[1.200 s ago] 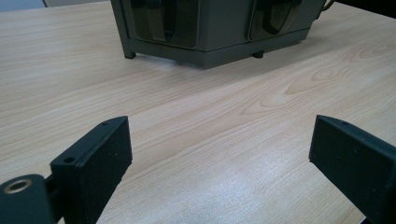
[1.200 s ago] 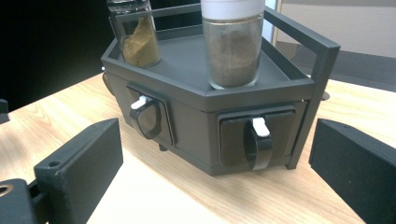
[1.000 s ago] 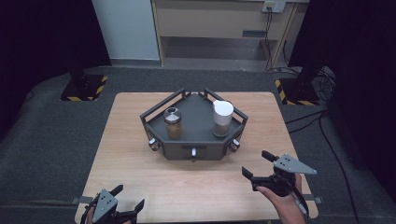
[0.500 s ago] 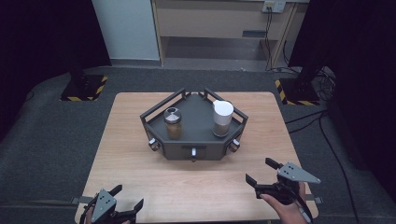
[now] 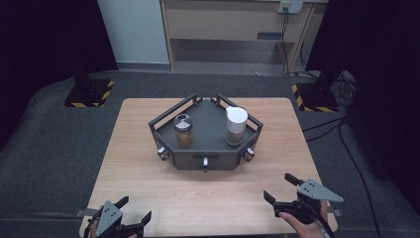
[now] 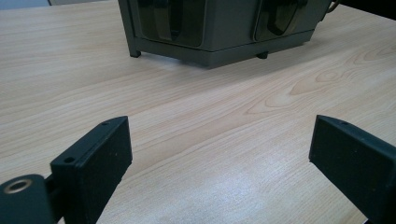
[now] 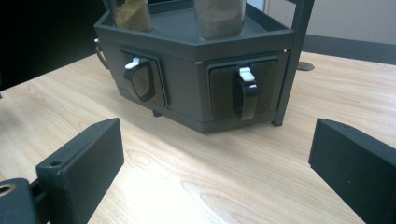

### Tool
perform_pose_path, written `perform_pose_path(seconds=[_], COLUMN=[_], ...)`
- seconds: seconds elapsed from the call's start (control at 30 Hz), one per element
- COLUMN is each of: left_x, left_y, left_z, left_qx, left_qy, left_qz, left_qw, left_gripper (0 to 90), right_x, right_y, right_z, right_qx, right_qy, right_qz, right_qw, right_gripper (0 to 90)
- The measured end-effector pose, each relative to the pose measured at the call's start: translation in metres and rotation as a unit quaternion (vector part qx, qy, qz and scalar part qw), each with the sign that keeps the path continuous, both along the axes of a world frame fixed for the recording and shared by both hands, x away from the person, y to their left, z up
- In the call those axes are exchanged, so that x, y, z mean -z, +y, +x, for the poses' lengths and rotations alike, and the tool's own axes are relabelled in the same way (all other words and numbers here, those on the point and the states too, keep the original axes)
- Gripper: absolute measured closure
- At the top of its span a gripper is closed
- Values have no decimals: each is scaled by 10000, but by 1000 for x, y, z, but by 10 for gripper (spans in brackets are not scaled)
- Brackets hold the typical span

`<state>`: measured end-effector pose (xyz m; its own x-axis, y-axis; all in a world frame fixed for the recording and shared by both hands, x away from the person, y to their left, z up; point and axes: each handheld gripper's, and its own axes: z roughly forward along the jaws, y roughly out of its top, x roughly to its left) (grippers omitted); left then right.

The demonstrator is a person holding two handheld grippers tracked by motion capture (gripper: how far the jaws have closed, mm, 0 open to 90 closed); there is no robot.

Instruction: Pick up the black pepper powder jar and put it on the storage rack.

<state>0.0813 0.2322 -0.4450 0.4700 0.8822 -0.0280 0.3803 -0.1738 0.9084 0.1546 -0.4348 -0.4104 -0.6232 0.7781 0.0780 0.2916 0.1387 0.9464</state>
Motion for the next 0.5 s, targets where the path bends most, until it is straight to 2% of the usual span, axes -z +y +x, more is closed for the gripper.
perform_pose_path(seconds=[0.4,0.5], left_x=[0,0], left_y=[1,0], left_z=[-1,-1], left_qx=[-33,-37], left_qy=[-5,-3], left_qz=[-4,-4], left_qw=[10000,10000], left_gripper=[46,46], right_x=[16,19], right_y=[1,3], right_z=[-8,-11], right_qx=[37,76], right_qy=[53,11], right_qz=[41,-53], right_qw=[10000,10000], right_gripper=[33,34])
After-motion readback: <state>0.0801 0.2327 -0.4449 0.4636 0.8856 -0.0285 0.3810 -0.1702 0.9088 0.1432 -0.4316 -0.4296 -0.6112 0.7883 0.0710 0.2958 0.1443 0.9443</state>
